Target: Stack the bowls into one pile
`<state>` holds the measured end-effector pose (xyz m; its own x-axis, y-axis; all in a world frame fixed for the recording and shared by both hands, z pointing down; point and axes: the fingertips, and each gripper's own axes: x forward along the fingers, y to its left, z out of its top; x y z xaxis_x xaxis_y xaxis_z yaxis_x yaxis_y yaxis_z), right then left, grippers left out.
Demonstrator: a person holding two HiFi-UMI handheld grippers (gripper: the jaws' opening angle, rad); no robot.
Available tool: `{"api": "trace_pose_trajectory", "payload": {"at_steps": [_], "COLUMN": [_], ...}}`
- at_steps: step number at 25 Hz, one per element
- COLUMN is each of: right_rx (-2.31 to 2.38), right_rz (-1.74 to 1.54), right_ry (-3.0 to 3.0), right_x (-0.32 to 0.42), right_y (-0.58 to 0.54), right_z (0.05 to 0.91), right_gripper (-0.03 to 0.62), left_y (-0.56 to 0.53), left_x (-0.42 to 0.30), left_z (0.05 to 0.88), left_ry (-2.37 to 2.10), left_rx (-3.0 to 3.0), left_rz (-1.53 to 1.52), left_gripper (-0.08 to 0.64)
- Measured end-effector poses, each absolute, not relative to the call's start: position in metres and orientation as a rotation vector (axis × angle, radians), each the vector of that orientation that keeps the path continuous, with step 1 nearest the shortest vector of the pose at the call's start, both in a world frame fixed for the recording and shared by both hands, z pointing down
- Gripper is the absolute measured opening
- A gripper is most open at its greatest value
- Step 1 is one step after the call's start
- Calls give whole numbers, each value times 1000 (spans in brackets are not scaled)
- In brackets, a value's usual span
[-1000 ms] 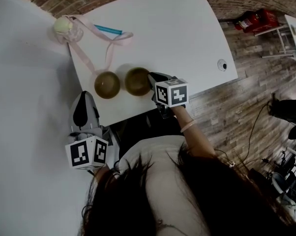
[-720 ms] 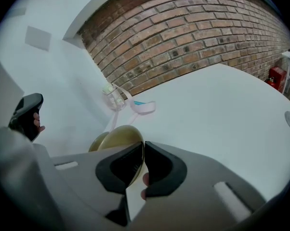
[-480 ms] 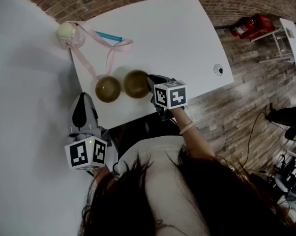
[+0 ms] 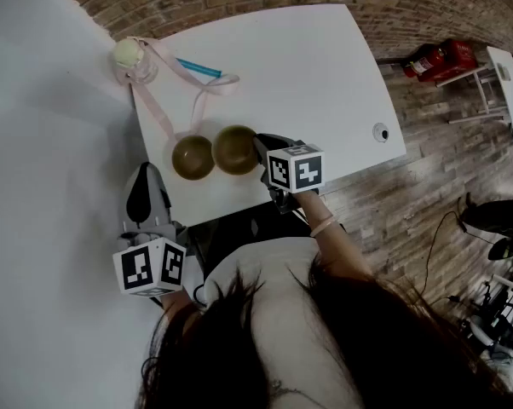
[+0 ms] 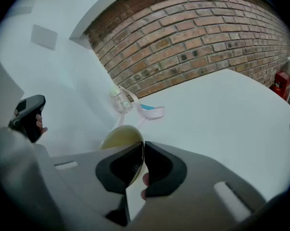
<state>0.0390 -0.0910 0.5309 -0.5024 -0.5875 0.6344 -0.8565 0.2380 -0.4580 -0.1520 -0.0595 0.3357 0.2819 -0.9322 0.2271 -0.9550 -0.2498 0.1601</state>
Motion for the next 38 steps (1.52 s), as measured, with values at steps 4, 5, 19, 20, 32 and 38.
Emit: {"api": "trace_pose_trajectory", "payload": {"at_steps": [4, 5, 19, 20, 32, 38], "right_rx": [1316, 1310, 1215, 1208, 1131, 1100], "right_rz": [1125, 1123, 1086, 1087, 1085, 1085], "right_ry": [-2200, -2203, -2255, -2259, -2286, -2291], "right_x": [32, 30, -6, -8, -38, -52], "right_y": [-92, -93, -98, -97, -98, -100], "right_z": [527, 526, 522, 523, 526, 527], "right_gripper": [21, 21, 21, 21, 21, 21], "left_y": [-56, -55, -42, -41, -32, -30], "left_x": [-158, -160, -189, -191, -214, -225], "left_z": [334, 334, 333, 333, 331, 331], "left_ry": [-1756, -1762, -1853, -1859, -1923, -1945], "left_rx": [2275, 2271, 2197, 2194, 2143, 2120], "left_rz": [124, 122, 87, 85, 76, 83], "left_gripper": [0, 0, 0, 0, 0, 0]}}
